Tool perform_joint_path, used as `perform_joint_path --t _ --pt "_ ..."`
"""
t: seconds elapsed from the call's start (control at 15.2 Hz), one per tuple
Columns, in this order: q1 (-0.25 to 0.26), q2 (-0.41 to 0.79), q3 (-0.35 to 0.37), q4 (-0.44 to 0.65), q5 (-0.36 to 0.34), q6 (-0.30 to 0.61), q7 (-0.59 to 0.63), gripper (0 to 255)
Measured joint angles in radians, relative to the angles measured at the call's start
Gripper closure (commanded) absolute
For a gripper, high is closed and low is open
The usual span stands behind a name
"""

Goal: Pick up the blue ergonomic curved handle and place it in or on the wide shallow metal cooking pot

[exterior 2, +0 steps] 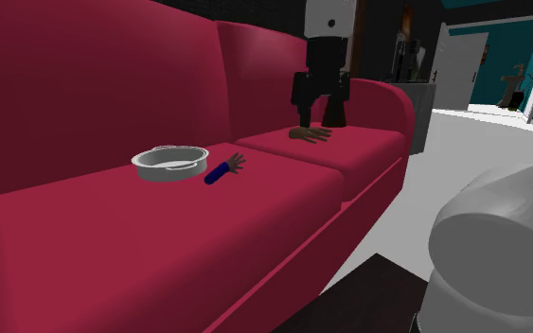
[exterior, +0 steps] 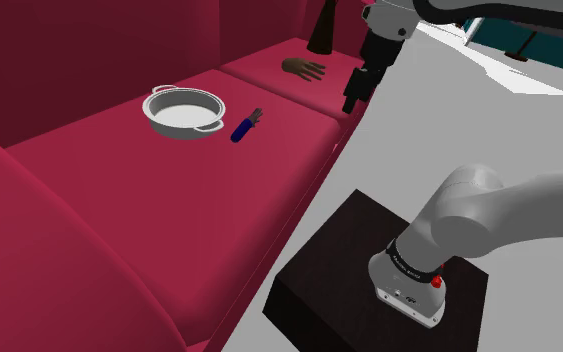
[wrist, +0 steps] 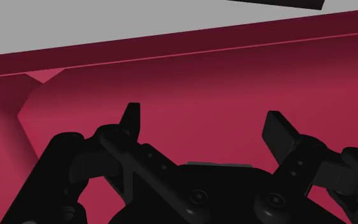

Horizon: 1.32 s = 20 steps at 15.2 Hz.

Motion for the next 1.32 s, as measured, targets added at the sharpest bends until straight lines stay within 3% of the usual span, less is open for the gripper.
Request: perform_joint_path --t 0.2,0.79,1.12,1.32 --pt "-0.010 0.009 0.031 -0.019 0.026 0.040 0.077 0" --pt "-0.099 0.180 0.260 -0.066 0.163 0.357 0.654 0" --pt "-0.183 0.336 0.388 -0.028 0.168 0.533 0.992 0" --pt "-0.248 0.455 0.468 0.047 0.124 0.606 1.216 0"
